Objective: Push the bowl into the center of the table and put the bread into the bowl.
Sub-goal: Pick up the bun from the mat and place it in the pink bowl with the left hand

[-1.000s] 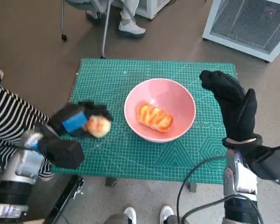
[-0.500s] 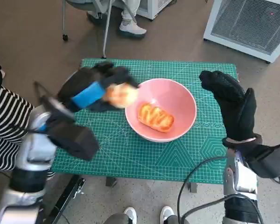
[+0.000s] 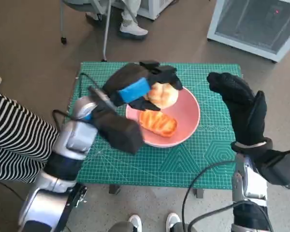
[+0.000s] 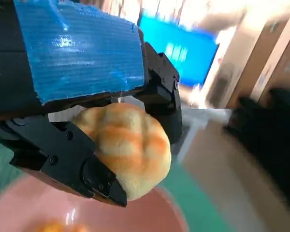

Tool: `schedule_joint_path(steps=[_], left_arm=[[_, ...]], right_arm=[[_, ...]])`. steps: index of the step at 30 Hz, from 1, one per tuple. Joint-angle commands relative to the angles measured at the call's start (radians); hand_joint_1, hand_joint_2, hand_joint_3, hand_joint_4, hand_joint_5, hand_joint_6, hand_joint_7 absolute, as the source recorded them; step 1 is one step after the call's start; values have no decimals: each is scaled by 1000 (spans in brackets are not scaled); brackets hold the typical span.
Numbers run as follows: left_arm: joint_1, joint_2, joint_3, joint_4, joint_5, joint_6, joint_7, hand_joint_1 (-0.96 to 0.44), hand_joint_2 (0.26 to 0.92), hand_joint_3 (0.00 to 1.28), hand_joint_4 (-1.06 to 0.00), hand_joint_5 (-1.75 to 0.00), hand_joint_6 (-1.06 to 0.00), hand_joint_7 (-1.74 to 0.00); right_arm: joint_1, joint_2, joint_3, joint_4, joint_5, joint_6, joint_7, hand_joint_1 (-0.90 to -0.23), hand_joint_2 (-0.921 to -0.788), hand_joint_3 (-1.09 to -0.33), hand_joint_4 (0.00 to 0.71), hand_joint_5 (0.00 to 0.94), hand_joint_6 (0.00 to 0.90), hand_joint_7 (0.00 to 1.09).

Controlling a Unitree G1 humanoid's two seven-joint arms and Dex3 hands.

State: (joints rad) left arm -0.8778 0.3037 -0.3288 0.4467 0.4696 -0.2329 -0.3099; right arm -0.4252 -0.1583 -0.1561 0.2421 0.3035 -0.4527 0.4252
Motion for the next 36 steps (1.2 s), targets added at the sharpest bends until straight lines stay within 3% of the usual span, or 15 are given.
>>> schedule_joint_path(steps=[1, 4, 8, 18, 28, 36], left_arm=[[-54, -27, -52, 88, 45, 26, -17, -54, 823, 57, -469, -207, -416, -479], [-62, -34, -82, 127, 75, 25, -12, -92, 813, 33, -364, -67, -352, -316], [-69, -46, -107, 189, 96, 5, 1, -148, 801, 16, -255, -14, -295, -207], [-70, -61, -110, 271, 76, -18, -3, -197, 795, 7, -152, 0, -229, -117], [-25, -43, -9, 234, -87, -32, -99, -312, 800, 6, -98, 0, -201, -69], [49, -30, 140, 153, -311, -49, -187, -411, 838, 18, -73, 0, -189, -47]], right_arm=[[27, -13, -13, 15, 13, -2, 15, -784, -921, -808, 279, 10, 0, 591], [31, -11, -16, 15, 17, -7, 14, -784, -921, -806, 282, 11, 1, 591], [36, -7, -20, 11, 12, -16, 6, -784, -921, -804, 285, 12, 2, 591], [35, 2, -26, 13, 4, -32, -8, -782, -921, -801, 287, 12, 5, 588], [27, -1, -24, 14, -8, -37, -21, -781, -921, -799, 290, 12, 10, 584], [17, -6, -20, -5, -11, -23, -30, -781, -921, -797, 292, 11, 14, 579]])
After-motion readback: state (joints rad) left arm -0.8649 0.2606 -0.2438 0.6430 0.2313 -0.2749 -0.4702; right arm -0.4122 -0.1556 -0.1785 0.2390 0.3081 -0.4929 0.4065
